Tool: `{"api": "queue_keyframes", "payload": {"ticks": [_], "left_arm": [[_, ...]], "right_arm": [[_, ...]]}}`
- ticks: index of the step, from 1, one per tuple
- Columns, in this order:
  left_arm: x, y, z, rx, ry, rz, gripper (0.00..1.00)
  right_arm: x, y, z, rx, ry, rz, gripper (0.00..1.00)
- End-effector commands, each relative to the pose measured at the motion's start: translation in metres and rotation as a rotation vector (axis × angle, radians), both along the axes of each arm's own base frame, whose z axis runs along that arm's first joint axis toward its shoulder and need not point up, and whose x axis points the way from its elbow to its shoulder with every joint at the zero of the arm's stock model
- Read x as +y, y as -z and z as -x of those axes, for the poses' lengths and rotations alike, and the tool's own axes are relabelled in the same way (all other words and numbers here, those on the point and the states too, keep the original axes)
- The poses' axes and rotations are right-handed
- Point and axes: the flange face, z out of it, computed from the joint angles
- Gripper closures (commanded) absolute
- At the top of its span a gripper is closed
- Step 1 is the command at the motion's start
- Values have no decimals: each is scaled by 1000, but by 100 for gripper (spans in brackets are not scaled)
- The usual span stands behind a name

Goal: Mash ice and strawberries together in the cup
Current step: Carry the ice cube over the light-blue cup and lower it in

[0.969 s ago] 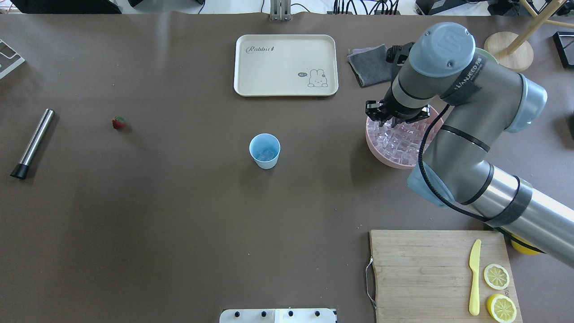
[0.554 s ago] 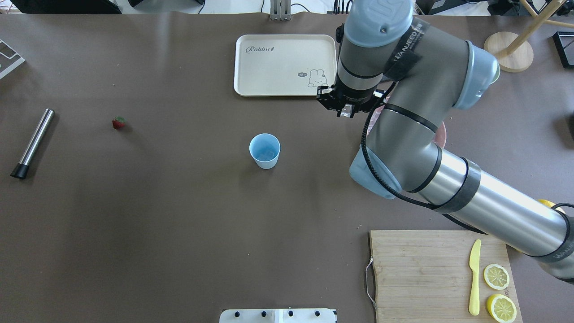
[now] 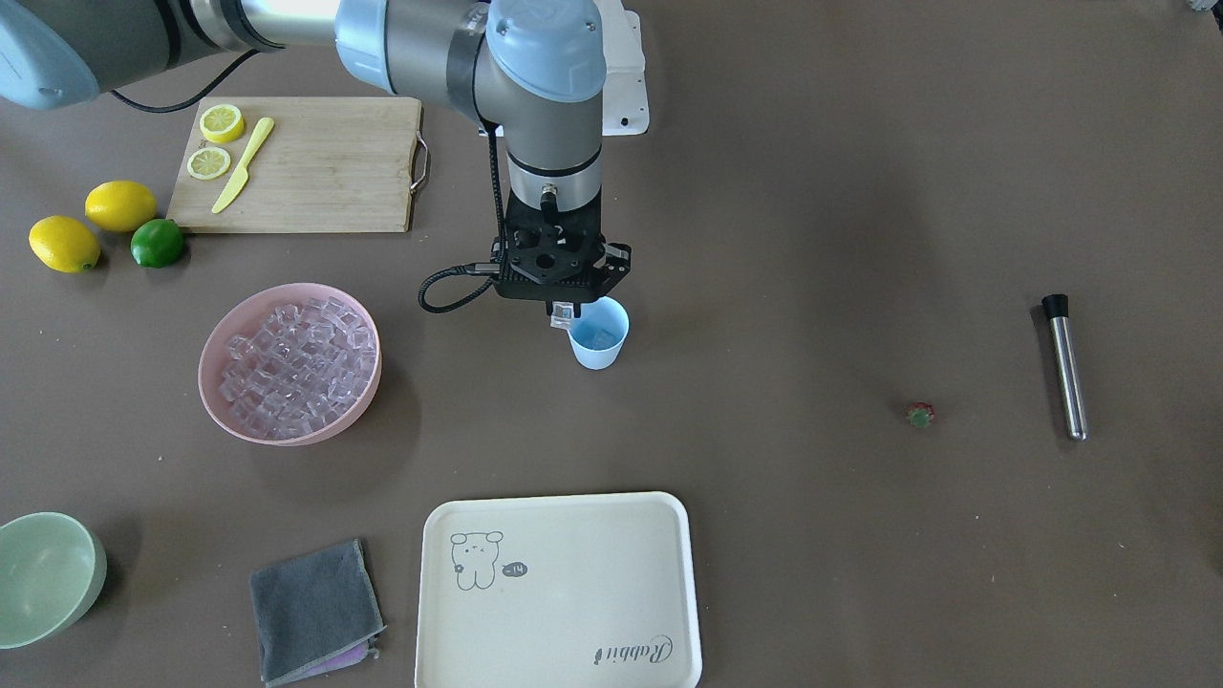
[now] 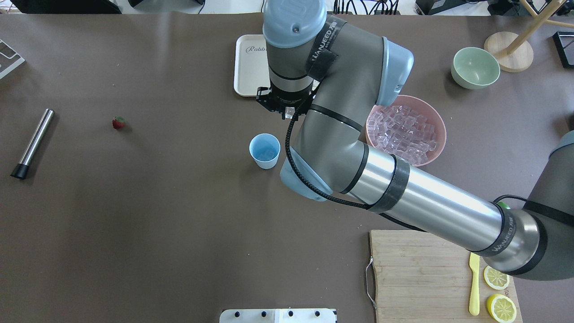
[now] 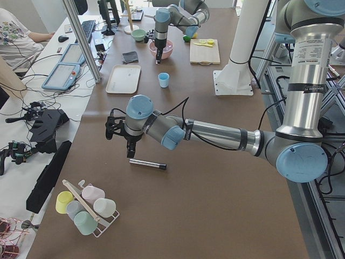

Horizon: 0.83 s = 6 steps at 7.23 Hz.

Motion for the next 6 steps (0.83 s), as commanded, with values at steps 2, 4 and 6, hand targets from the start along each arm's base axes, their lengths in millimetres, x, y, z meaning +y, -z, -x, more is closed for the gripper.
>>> {"api": "queue_keyframes", "payload": {"ticks": [2,4,6], "left_arm": [[0,1,0,2,-1,-2,3],[1,4,0,4,-1,-6,3],[0,1,-1,3,-3,-1,2]], "right_arm": [[8,-24,46,24,7,-26,100],[17,-21,55,11,17,-29,100],[32,-25,67,16,35,-22,100]]}}
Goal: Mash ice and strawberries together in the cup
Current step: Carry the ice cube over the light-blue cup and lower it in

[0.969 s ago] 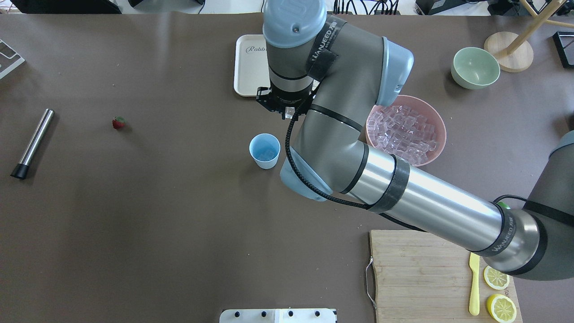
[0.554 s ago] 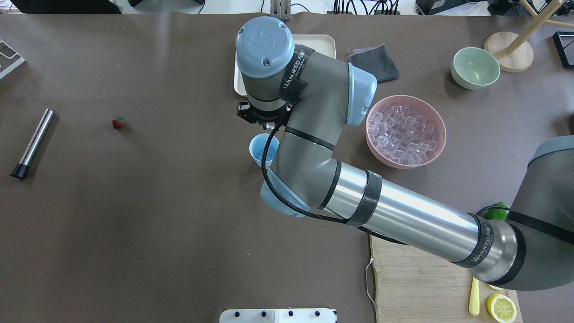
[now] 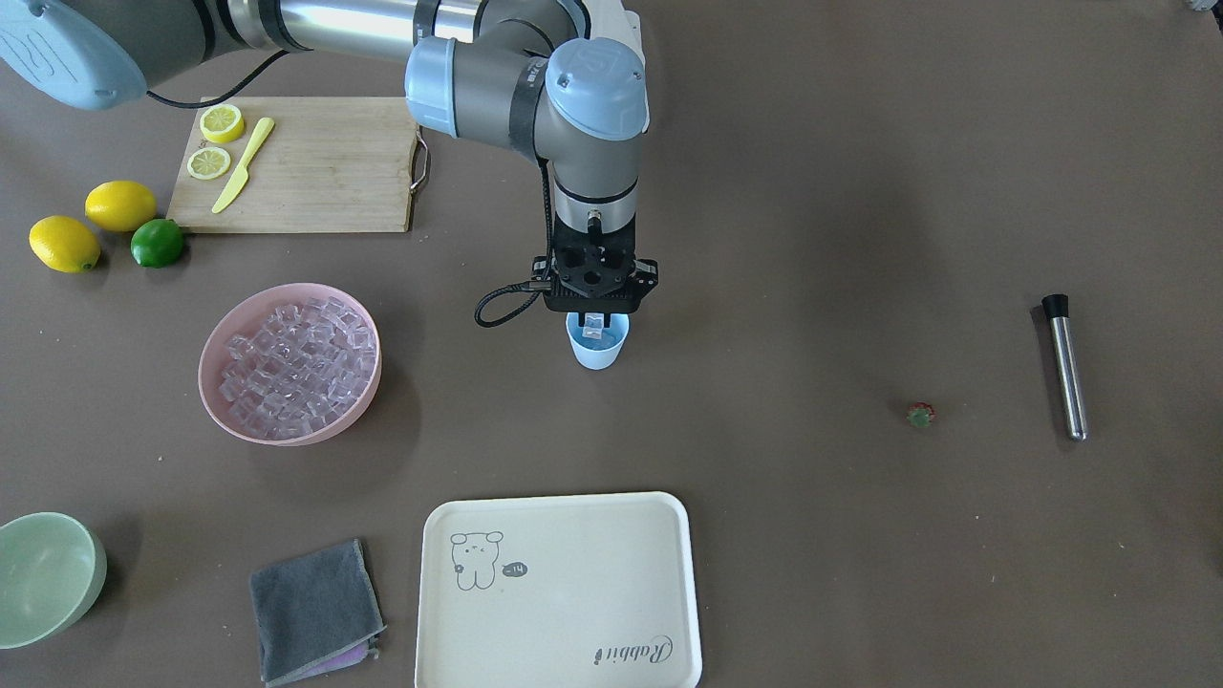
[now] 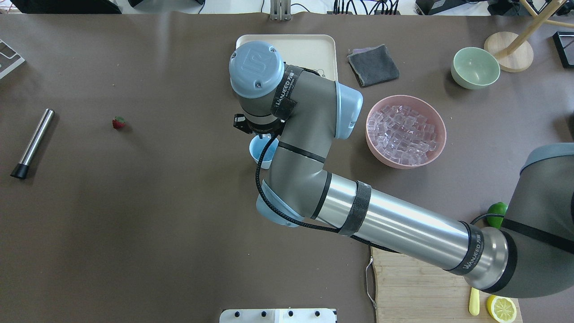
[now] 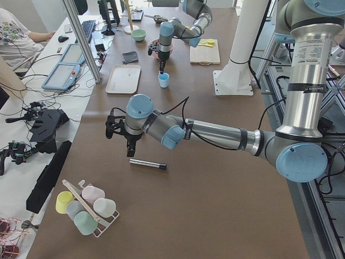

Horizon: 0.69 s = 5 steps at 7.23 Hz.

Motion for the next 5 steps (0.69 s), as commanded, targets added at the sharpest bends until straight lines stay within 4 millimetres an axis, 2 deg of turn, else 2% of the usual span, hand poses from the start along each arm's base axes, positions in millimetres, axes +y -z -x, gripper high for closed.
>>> {"api": "queue_keyframes", "payload": {"ticks": [1,2,4,5], "left_arm": [[0,0,-1,1,-2,0,2],[0,0,-1,1,-2,0,2],[-1,1,-1,-1,-1,-2,3],[-2,2,-1,1,-2,-3,2]], "right_arm": [[13,0,10,-1,15,4,100],[15,-6,12,6,18,8,100],[8,-9,8,4,11,2,71],[0,-15,4,-36,-2,-18,42]]}}
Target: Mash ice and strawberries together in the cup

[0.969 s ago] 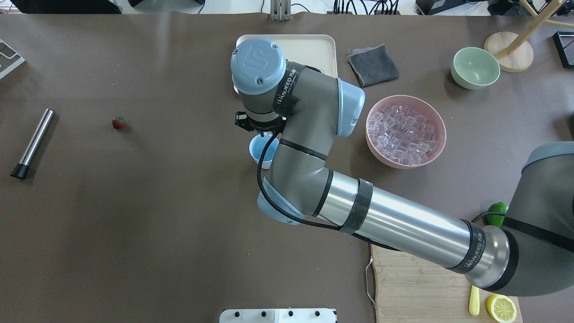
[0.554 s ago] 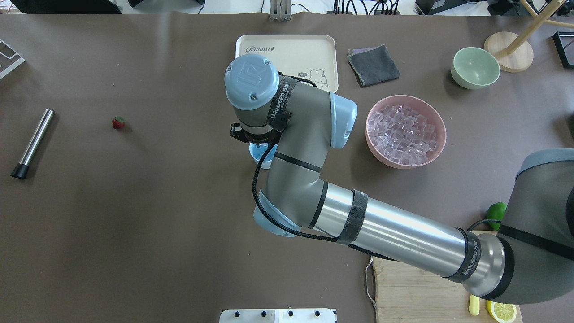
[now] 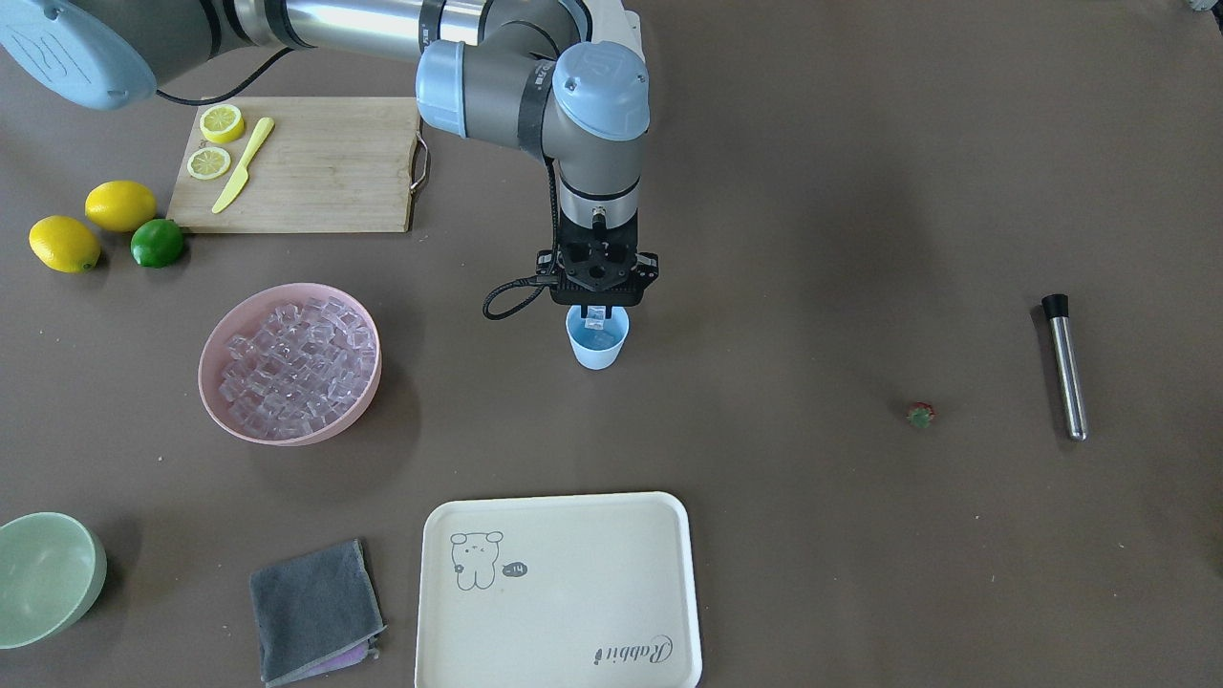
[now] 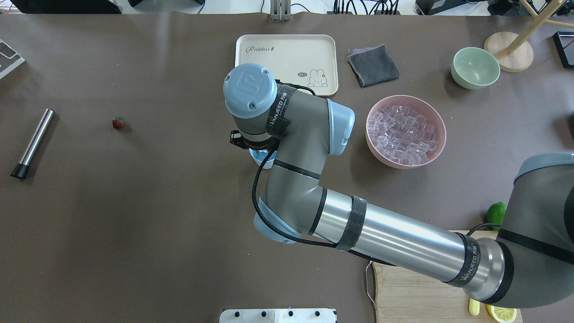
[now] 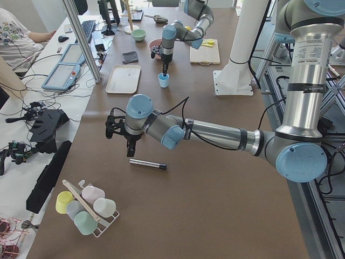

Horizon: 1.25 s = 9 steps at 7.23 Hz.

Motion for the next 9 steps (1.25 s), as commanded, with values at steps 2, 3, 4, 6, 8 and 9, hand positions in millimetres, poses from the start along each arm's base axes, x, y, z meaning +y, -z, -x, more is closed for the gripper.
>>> {"api": "queue_keyframes", "payload": {"ticks": [2,3,4,6,8,9], "left_arm": [[-1,6,0,3,-1,-12,2],[-1,6,0,3,0,-12,2],[-1,9,0,5,-1,-17,2],[-3,17,-22,11,-31,-19,2],[-11,47,-56,45,-54,-52,2],[-10,50,-73,50,-80,-75,2]], "right_arm": [[-8,-14,-3,-48,-13,-25,12],[-8,-12,-3,-51,-15,-24,2],[-16,1,-15,-73,-29,-28,2],[-62,15,-66,-112,-40,7,2],[-148,26,-217,-195,-29,58,2],[-163,9,-254,-147,-3,38,2]]}}
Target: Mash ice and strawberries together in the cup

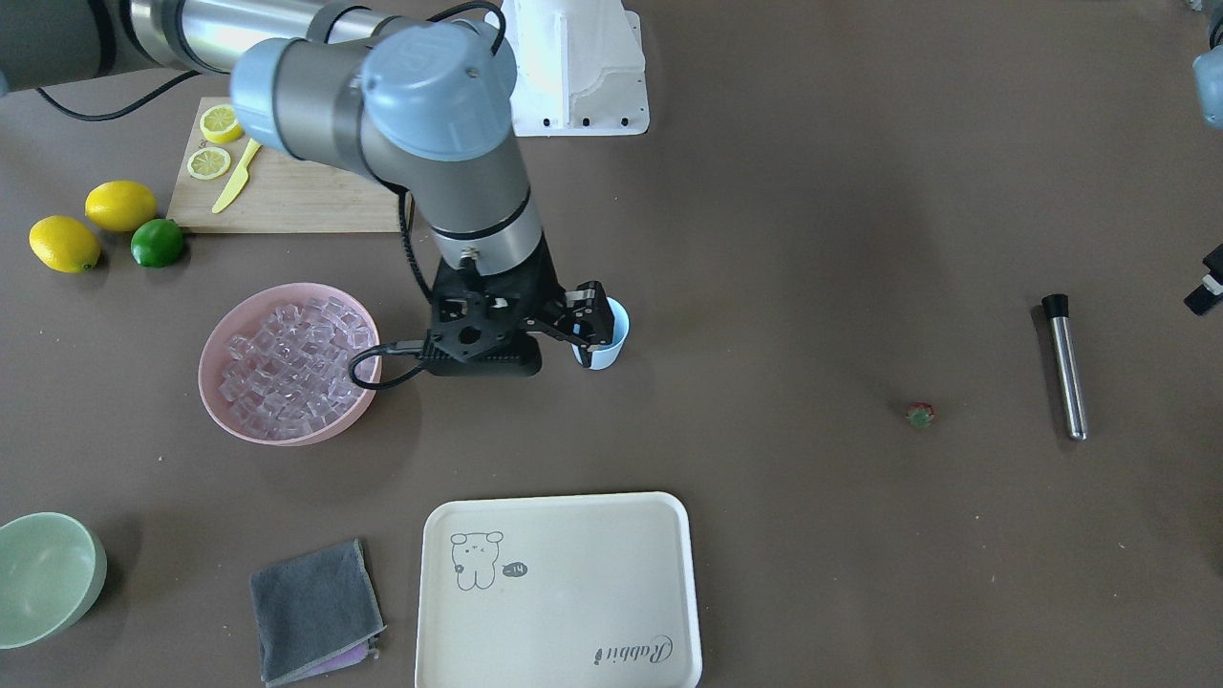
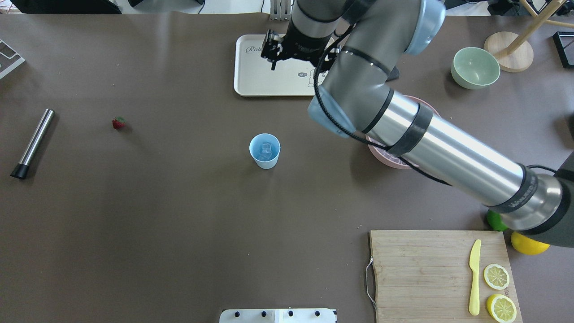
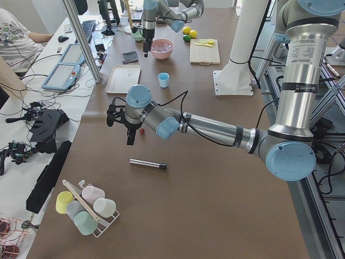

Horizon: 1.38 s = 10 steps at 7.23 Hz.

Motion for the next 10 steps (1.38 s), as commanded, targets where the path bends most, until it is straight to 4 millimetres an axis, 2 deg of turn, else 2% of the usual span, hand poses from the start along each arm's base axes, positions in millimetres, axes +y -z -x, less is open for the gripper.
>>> {"api": "queue_keyframes", "payload": {"ticks": [1,2,3,4,5,6,7,8,9,10], "left_arm": [[1,9,-50,-1,-78,-44,2],[-5,19,-78,-52,-75,-78,2],[-14,35,-116,-62,-94,-95,2],[-22,59,-144,-32,-87,-76,2],[-26,79,-176,-38,-75,-83,2],[-29,81,-209,-62,-90,-91,3],[-34,73,-226,-76,-106,-88,3],[-35,78,-246,-81,-124,-88,3],[-42,63,-254,-102,-123,-74,3],[-60,58,-263,-136,-105,-78,3]], "right_arm": [[-40,-46,-123,66,29,-31,2],[-29,-108,-199,107,82,-59,2],[-13,-178,-279,171,132,-105,2],[-9,-220,-329,216,154,-111,2],[17,-281,-359,253,240,-148,2],[32,-321,-414,272,272,-184,2],[55,-366,-431,278,306,-168,2],[76,-404,-440,280,332,-203,2],[95,-429,-447,278,324,-225,2],[117,-455,-453,251,327,-246,2]]}}
